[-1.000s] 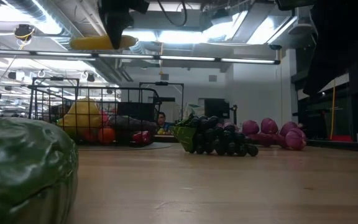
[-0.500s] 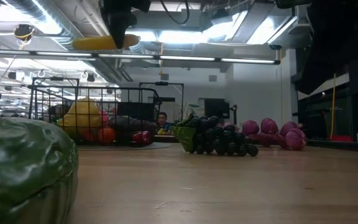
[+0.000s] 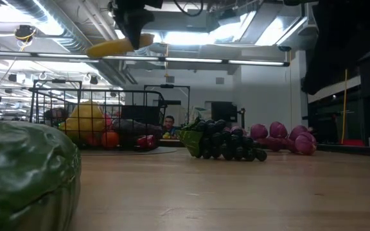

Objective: Build produce basket
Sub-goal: Put the banana into the wire basket

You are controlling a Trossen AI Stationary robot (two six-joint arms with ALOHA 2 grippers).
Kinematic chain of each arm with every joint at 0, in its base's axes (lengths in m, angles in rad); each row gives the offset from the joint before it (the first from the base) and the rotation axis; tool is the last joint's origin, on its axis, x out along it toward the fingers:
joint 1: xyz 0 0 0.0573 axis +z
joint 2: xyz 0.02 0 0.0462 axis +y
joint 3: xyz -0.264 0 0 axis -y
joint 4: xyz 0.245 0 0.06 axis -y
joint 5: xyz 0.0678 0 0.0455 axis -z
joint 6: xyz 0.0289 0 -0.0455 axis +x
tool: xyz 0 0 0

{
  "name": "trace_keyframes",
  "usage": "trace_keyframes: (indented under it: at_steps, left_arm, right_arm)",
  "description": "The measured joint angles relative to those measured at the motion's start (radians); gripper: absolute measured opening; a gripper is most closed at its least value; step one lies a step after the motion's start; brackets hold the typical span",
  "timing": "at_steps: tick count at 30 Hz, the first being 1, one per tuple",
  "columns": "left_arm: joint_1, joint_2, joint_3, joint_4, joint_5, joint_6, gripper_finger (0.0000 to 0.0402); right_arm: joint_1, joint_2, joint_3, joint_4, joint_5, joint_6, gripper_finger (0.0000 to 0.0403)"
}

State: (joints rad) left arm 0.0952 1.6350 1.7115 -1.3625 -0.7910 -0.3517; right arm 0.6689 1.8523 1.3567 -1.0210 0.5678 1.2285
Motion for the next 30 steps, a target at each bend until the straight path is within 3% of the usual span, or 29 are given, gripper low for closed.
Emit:
trace_keyframes:
  at_steps: [6,18,30]
  left_arm:
    - [-0.001,0.0,0.0,-0.035,0.134,0.172,0.0135]
    - [0.0,0.0,0.0,-0.104,0.177,0.147,0.0135]
    - [0.0,0.0,0.0,0.061,0.18,0.149,0.0135]
  right_arm:
    - [0.002,0.0,0.0,0.001,-0.001,-0.001,0.0222]
    - [0.002,0.0,0.0,0.001,-0.001,-0.002,0.0222]
    - [0.003,0.0,0.0,0.0,-0.002,-0.002,0.0222]
